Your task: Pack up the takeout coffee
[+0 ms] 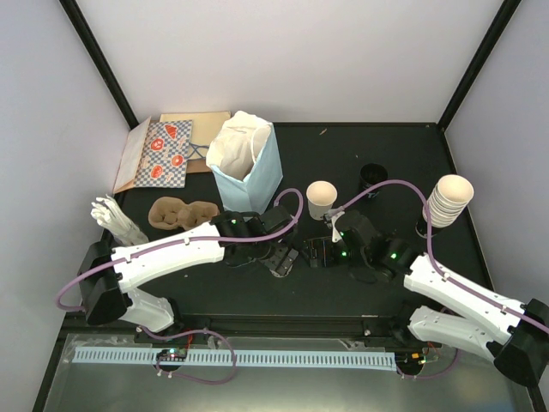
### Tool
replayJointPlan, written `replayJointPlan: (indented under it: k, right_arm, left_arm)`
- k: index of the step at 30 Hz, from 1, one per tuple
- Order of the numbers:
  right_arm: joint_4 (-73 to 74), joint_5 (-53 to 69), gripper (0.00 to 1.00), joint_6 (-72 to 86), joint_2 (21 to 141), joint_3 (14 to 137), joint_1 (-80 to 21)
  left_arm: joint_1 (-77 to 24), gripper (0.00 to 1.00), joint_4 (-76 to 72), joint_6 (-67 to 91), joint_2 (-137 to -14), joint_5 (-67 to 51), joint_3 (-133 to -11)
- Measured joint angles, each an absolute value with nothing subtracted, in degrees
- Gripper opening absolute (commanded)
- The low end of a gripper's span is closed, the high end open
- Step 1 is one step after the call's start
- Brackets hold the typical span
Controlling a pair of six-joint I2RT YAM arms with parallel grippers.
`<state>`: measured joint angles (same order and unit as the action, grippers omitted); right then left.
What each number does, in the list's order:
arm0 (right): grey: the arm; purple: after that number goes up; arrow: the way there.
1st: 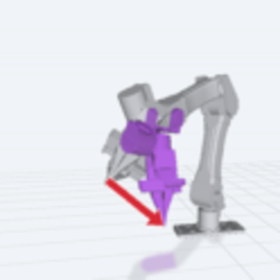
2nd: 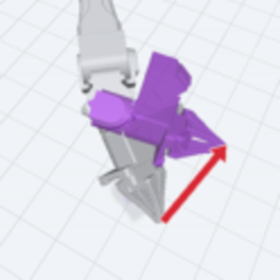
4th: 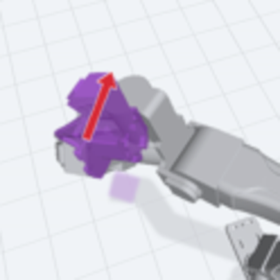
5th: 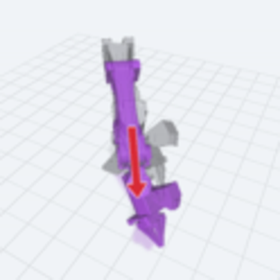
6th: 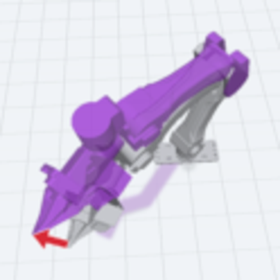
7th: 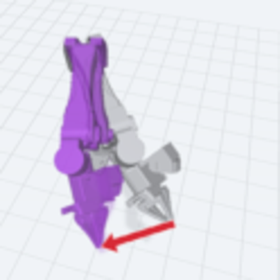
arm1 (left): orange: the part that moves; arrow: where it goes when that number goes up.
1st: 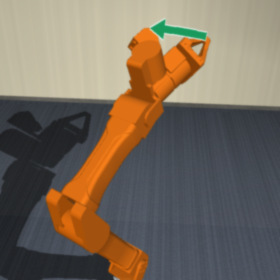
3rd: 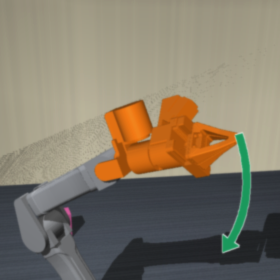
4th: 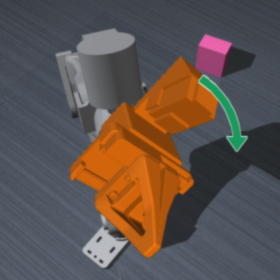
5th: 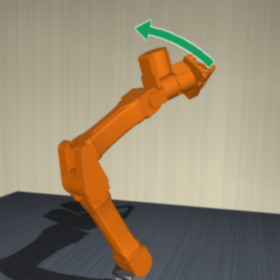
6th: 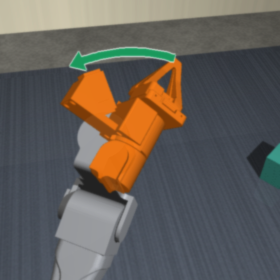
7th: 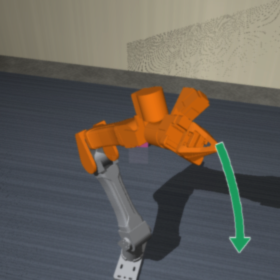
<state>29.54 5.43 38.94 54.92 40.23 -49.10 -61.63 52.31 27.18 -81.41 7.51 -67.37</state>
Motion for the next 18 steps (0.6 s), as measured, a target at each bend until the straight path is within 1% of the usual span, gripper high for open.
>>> replayJointPlan:
  k: [7, 11, 13, 15, 18]
  right_arm:
    - [29.5, 5.5, 0.98, 39.1, 55.0, 40.2, -49.1]
    - [29.3, 5.5, 0.96, 39.6, 55.0, 40.2, -49.1]
    - [28.9, 5.5, 0.91, 39.9, 55.0, 40.0, -49.1]
    - [28.4, 5.5, 0.81, 40.6, 55.0, 39.6, -49.1]
    - [27.4, 6.3, 0.70, 42.0, 55.0, 38.5, -48.7]
  left_arm:
    - [-61.6, 0.99, 52.2, 27.1, -82.1, 7.5, -67.4]
    - [-61.6, 0.95, 52.2, 27.1, -83.0, 7.6, -67.4]
    - [-61.6, 0.93, 52.1, 27.1, -83.4, 7.6, -67.4]
    - [-61.6, 0.92, 52.0, 27.0, -83.8, 7.6, -67.4]
    - [-61.6, 0.88, 52.0, 27.0, -84.1, 7.6, -67.4]
